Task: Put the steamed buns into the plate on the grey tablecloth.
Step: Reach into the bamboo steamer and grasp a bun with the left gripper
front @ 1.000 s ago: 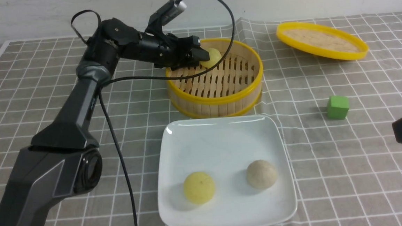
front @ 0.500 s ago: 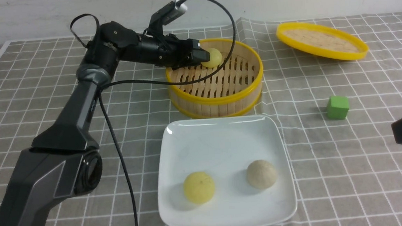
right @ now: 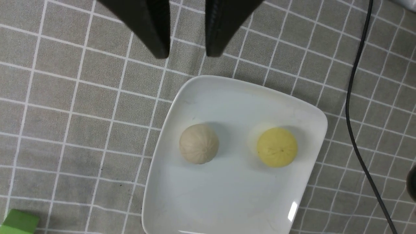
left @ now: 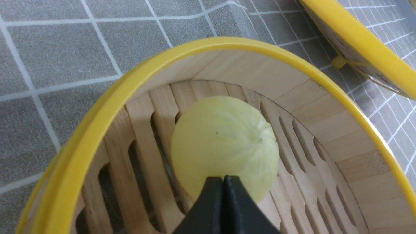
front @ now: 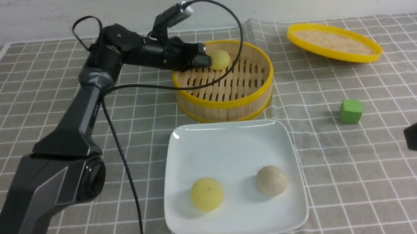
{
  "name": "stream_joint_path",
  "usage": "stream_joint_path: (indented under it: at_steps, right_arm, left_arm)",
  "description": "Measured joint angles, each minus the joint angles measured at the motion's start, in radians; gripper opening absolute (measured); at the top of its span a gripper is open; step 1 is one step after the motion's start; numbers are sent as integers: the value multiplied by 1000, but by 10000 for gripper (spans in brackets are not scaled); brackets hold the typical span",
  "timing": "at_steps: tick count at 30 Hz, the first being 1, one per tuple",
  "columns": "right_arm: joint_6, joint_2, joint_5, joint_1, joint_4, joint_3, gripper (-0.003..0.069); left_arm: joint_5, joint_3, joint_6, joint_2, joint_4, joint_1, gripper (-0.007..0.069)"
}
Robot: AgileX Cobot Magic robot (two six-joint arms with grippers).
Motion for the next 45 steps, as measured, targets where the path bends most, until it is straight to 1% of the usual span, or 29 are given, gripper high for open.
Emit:
stream_joint_path:
  at_steps: [4,7,8,9,10,11,12,14,15,16,20,21,23,25,28,33,36,39,40,42,43,45]
  right_arm:
    - [0,0,0,0,1,0,185]
    - [0,0,0,0,1,0,188]
    - [0,0,0,0,1,0,190]
    - [0,0,0,0,1,0,190]
    - [-1,0,0,0,2,0,190]
    - [-1,0,0,0,3,0,191]
    - [-2,0,-1,0,5,1,192]
    - [-2,0,-1,0,6,0,195]
    - [-2,0,-2,0,7,1,195]
    - [-2,0,-2,0,7,1,196]
    - [-2,0,-2,0,7,1,201]
    - [-2,0,-2,0,7,1,201]
    - [-2,0,-4,0,7,1,201]
    - [-2,0,-7,0,7,1,201]
    - [-2,0,-13,0,6,1,204]
    - [-2,0,-23,0,4,1,207]
    - [-2,0,-47,0,3,1,207]
    - [-2,0,-82,0,3,1,207]
    - [-2,0,-84,0,3,1,207]
    - [-2,0,-110,0,3,1,207]
    - [-2,0,-110,0,3,1,207]
    - [-2,0,-120,0,3,1,209]
  left_arm:
    - [48,0,-19,-20,93,1,2]
    - [106,1,-38,-51,204,-6,5]
    - [120,2,-32,-66,256,-13,13]
    - [122,2,-30,-68,264,-14,16]
    - [126,2,-14,-81,305,-22,32]
    - [125,2,-5,-86,322,-26,43]
    - [115,2,18,-95,365,-41,76]
    - [102,2,29,-97,409,-55,113]
    - [93,2,38,-97,444,-66,154]
    - [92,2,40,-97,444,-67,154]
    - [37,2,145,-97,478,-72,281]
    - [37,2,149,-97,478,-72,286]
    - [14,2,190,-97,484,-69,332]
    - [-10,2,203,-96,484,-69,356]
    - [-21,2,211,-92,467,-69,370]
    - [-23,2,214,-90,461,-69,373]
    - [-23,2,205,-85,432,-64,373]
    - [-25,2,205,-65,330,-49,373]
    - [-27,2,207,-64,320,-48,373]
    - [-43,1,230,-45,196,-35,373]
    - [-44,1,240,-41,178,-30,373]
    - [-53,1,278,-18,99,-22,373]
